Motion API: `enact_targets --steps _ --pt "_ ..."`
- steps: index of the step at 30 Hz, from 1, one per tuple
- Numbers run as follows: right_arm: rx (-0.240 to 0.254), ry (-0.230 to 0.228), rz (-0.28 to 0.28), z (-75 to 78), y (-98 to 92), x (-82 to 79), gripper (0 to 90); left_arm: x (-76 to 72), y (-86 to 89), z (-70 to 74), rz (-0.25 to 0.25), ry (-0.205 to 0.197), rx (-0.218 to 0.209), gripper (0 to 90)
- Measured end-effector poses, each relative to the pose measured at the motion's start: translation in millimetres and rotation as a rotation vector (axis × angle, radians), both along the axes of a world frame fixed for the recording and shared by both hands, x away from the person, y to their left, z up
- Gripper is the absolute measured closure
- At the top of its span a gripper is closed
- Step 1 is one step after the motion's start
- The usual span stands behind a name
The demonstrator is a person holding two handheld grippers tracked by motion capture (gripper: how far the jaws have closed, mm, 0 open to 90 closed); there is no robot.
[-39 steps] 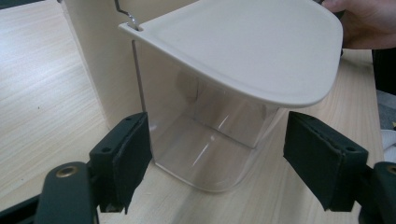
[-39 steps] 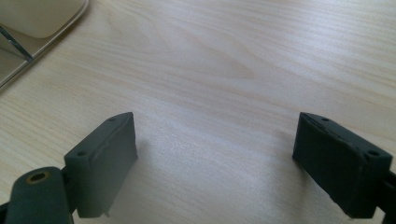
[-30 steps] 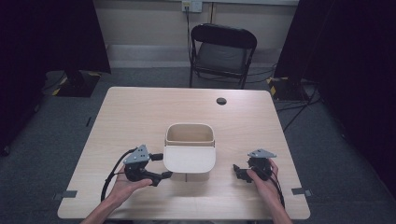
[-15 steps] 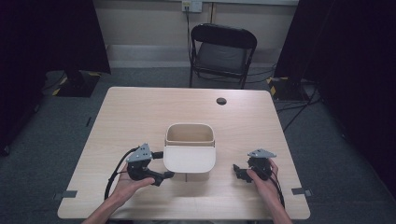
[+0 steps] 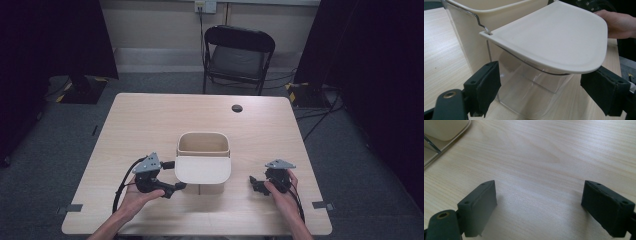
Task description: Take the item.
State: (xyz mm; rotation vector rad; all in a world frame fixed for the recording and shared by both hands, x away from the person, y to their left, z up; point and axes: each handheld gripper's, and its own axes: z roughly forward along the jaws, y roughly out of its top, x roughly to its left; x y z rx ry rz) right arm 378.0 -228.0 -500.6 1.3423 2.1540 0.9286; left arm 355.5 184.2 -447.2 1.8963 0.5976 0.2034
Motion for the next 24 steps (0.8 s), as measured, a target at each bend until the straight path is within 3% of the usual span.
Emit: enact_targets --steps 18,24 --pt "0.0 0.0 0.0 0.0 0.0 0.0 12.0 -1.2 1.5 5.4 -0.003 -0.031 -0.004 16.0" --pt "0.0 0.0 0.0 0.0 0.0 0.0 12.0 -2.2 2.0 8.6 0.001 -0.026 -0.024 17.4"
